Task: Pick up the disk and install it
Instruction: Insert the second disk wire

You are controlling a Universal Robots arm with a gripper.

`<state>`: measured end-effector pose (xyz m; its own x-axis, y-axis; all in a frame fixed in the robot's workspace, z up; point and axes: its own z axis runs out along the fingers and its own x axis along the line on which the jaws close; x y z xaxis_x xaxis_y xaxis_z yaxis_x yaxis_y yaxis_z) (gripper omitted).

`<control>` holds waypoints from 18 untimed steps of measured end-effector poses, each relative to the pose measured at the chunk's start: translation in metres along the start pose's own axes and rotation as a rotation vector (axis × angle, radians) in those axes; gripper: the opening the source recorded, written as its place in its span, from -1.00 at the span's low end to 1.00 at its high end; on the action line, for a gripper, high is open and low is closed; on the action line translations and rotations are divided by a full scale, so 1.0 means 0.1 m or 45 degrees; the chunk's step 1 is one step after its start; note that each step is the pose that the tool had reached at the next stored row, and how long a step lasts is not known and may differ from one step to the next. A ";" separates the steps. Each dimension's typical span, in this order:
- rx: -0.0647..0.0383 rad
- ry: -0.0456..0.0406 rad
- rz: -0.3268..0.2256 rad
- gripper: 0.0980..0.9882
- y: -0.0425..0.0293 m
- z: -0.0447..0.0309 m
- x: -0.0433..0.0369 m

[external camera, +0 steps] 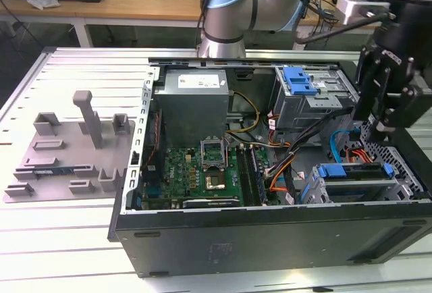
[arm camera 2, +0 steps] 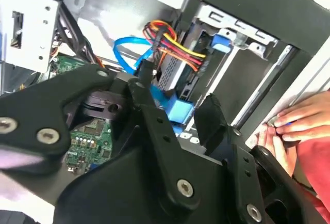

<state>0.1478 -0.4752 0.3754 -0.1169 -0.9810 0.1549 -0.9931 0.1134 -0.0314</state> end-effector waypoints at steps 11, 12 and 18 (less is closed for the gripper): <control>0.017 0.170 -0.003 -0.48 0.100 0.007 -0.152; 0.018 0.177 -0.003 -0.48 0.118 0.020 -0.186; 0.021 0.206 -0.003 -0.48 0.140 0.054 -0.230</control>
<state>0.1366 -0.4519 0.3660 -0.1164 -0.9429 0.3120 -0.9931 0.1070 -0.0469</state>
